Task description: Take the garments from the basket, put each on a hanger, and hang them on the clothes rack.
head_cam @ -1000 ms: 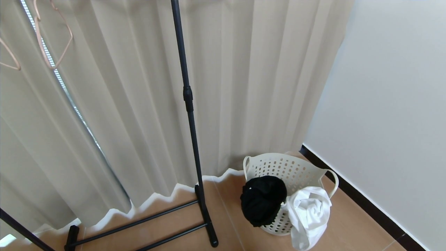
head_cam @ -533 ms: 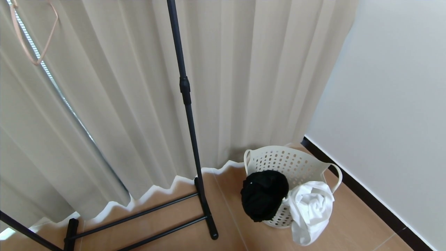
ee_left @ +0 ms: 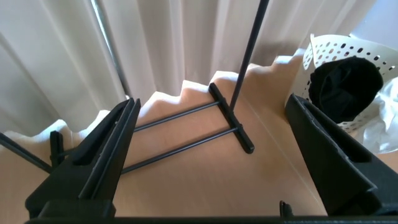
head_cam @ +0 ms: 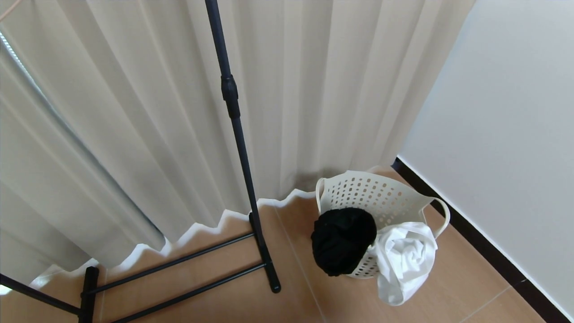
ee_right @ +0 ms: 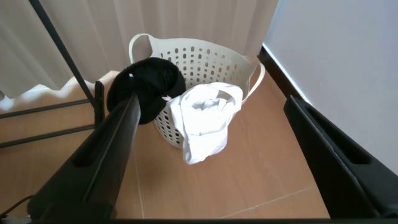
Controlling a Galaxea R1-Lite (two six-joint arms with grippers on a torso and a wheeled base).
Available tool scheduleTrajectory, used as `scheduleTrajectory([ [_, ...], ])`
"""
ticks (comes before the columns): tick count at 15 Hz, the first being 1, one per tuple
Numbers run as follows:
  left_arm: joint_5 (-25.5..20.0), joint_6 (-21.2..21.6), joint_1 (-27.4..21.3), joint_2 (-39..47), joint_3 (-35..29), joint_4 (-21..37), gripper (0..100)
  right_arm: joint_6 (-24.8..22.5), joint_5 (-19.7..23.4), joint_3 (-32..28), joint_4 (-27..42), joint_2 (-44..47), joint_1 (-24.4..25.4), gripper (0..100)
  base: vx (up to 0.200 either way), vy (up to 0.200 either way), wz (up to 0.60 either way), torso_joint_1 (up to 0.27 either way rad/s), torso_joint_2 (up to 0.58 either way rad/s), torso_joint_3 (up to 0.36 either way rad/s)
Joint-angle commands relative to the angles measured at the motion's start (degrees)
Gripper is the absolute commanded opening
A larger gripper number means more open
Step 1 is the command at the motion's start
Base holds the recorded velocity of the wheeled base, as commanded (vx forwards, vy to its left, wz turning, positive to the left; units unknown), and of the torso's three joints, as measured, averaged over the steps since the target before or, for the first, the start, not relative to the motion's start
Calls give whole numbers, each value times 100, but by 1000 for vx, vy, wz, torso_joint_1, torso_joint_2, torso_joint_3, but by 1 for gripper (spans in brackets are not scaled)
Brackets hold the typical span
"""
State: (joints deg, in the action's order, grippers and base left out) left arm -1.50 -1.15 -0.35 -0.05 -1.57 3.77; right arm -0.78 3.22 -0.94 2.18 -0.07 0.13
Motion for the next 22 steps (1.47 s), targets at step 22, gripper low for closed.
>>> scheduleTrajectory([
  [22, 9, -8, 0, 5, 8, -16, 100, -230, 109, -12, 72, 86, 57, 100, 0, 0, 0, 2, 2, -140],
])
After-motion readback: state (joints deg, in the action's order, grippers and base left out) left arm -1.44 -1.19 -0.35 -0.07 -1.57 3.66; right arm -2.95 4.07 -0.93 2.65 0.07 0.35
